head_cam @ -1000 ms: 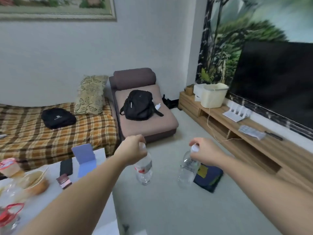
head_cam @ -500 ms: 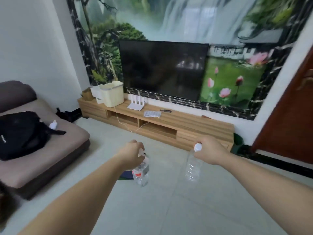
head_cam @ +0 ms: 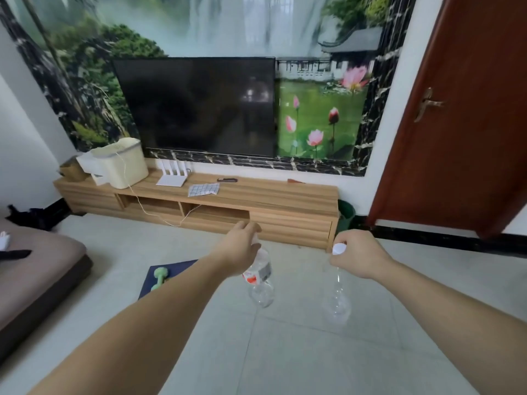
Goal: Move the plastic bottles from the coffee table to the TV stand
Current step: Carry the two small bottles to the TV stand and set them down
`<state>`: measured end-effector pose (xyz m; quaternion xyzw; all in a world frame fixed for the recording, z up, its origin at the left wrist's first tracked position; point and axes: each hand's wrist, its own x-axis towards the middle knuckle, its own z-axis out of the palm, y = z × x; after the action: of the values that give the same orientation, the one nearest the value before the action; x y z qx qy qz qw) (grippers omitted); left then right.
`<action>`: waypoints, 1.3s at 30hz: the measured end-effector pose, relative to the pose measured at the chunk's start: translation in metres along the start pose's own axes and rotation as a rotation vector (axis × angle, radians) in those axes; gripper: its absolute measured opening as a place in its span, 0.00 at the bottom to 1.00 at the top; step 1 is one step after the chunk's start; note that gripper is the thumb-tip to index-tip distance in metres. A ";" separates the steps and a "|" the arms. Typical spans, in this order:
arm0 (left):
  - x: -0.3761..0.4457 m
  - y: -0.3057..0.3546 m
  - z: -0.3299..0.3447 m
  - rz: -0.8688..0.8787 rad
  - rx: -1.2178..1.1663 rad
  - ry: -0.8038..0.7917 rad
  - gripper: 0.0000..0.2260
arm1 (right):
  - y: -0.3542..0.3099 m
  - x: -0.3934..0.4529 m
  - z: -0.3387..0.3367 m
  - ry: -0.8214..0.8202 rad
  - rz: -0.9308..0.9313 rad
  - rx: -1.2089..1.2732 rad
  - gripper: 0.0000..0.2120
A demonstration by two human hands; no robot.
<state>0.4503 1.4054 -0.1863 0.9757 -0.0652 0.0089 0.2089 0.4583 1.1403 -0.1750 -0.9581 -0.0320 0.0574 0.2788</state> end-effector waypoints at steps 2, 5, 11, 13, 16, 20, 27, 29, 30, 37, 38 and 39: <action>0.014 0.017 0.002 -0.003 -0.003 -0.001 0.18 | 0.012 0.012 -0.005 0.002 -0.013 0.026 0.07; 0.039 0.037 0.005 0.006 0.003 0.008 0.19 | 0.025 0.034 -0.015 0.047 -0.038 0.055 0.06; 0.103 0.049 0.010 0.024 -0.007 0.006 0.17 | 0.032 0.090 -0.035 0.076 -0.011 0.089 0.15; 0.130 0.043 0.014 0.029 -0.009 0.003 0.17 | 0.032 0.114 -0.040 0.077 -0.023 0.063 0.14; 0.180 0.027 0.020 0.034 -0.023 -0.001 0.17 | 0.032 0.160 -0.042 0.075 -0.024 0.033 0.11; 0.260 0.000 0.023 0.033 -0.068 -0.033 0.16 | 0.030 0.235 -0.043 0.100 0.001 -0.022 0.08; 0.382 -0.034 0.014 0.032 -0.064 -0.051 0.11 | 0.017 0.352 -0.052 0.093 0.069 -0.096 0.07; 0.415 -0.039 0.011 0.043 -0.056 -0.052 0.12 | 0.016 0.384 -0.056 0.106 0.076 -0.095 0.08; 0.432 -0.042 0.010 0.049 -0.053 -0.051 0.12 | 0.017 0.402 -0.059 0.114 0.076 -0.095 0.08; 0.560 -0.066 0.026 -0.006 -0.049 -0.085 0.12 | 0.033 0.538 -0.054 0.071 0.087 -0.031 0.04; 0.579 -0.069 0.031 -0.010 -0.039 -0.094 0.12 | 0.036 0.559 -0.053 0.058 0.096 -0.012 0.05; 0.599 -0.071 0.035 -0.011 -0.022 -0.105 0.12 | 0.039 0.580 -0.052 0.048 0.101 0.007 0.05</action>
<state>1.0527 1.3808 -0.2204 0.9728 -0.0705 -0.0440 0.2161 1.0410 1.1338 -0.2064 -0.9587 0.0233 0.0484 0.2795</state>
